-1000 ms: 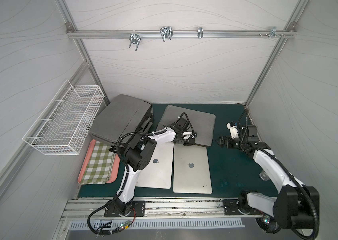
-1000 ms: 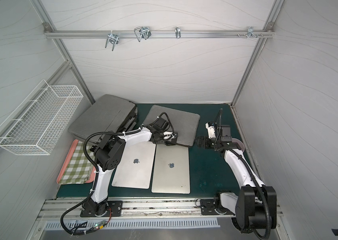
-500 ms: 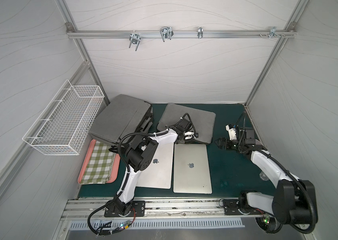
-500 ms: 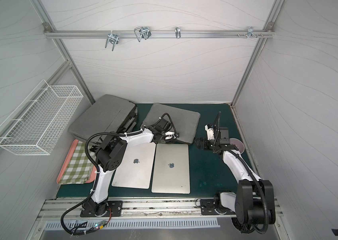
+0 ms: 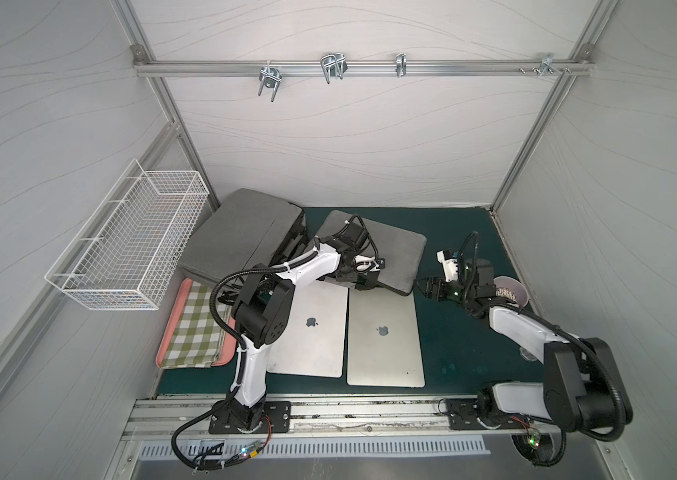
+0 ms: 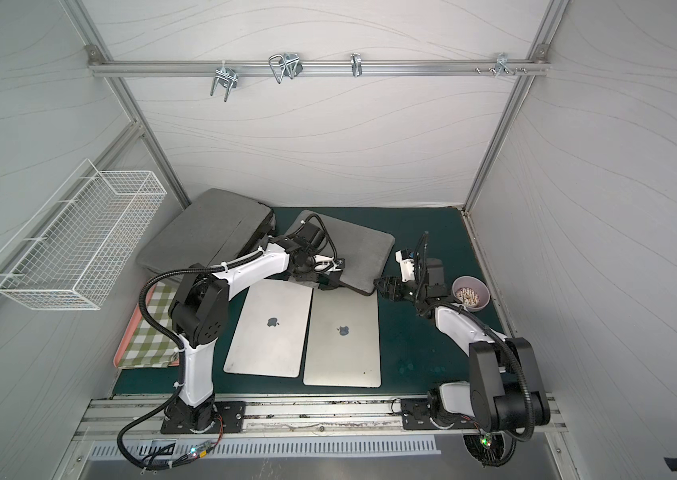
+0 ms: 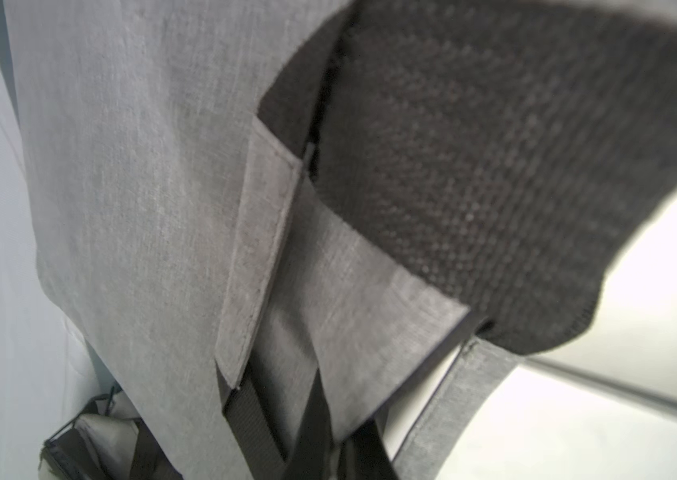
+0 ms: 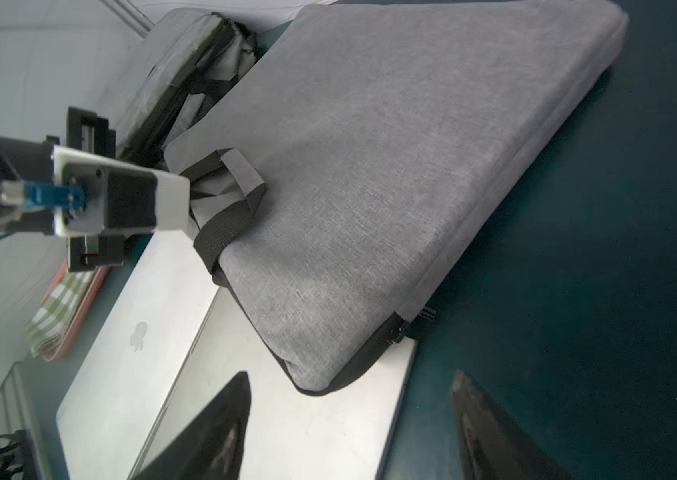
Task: Open the zippered laptop bag and take out the laptop
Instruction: Pick up the zippered laptop bag from the center of the board, then unzip the zipper on the zippered laptop bag.
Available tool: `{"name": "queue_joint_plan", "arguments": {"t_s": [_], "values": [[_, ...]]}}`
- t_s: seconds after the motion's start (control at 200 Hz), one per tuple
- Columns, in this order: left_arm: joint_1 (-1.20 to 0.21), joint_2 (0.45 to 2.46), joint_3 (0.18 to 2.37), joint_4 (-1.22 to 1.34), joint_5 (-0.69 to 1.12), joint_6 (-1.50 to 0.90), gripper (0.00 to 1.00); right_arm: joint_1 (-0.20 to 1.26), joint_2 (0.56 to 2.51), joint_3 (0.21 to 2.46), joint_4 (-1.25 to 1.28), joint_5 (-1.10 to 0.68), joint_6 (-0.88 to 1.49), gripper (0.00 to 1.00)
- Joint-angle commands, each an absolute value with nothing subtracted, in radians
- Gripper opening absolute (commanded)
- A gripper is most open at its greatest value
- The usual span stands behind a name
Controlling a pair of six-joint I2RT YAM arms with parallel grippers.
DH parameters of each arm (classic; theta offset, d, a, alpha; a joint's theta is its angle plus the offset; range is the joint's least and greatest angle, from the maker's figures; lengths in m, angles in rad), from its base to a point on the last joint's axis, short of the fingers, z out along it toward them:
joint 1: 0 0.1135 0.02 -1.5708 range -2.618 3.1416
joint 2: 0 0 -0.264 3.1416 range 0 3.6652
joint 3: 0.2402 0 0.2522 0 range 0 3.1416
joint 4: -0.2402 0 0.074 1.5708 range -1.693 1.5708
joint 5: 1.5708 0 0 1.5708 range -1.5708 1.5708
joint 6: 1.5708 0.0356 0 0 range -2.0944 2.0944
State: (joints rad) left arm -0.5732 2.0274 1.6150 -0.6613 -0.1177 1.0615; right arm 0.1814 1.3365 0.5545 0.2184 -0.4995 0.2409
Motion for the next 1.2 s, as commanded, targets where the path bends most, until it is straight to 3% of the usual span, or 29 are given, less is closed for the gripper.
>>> {"name": "queue_joint_plan", "arguments": {"t_s": [0.0, 0.47, 0.91, 1.195], "values": [[-0.539, 1.981, 1.694, -0.750, -0.092, 1.100, 0.00, 0.192, 1.403, 0.516, 0.394, -0.606, 0.320, 0.70], [-0.488, 2.000, 1.816, -0.820, -0.054, 1.121, 0.00, 0.201, 1.644, 0.567, 0.595, -0.847, 0.317, 0.61], [-0.478, 1.996, 1.829, -0.867, -0.038, 1.146, 0.00, 0.215, 1.880, 0.682, 0.914, -1.003, 0.458, 0.67], [-0.472, 2.004, 1.816, -0.862, -0.034, 1.130, 0.00, 0.232, 1.889, 0.714, 1.005, -1.082, 0.490, 0.64]]}}
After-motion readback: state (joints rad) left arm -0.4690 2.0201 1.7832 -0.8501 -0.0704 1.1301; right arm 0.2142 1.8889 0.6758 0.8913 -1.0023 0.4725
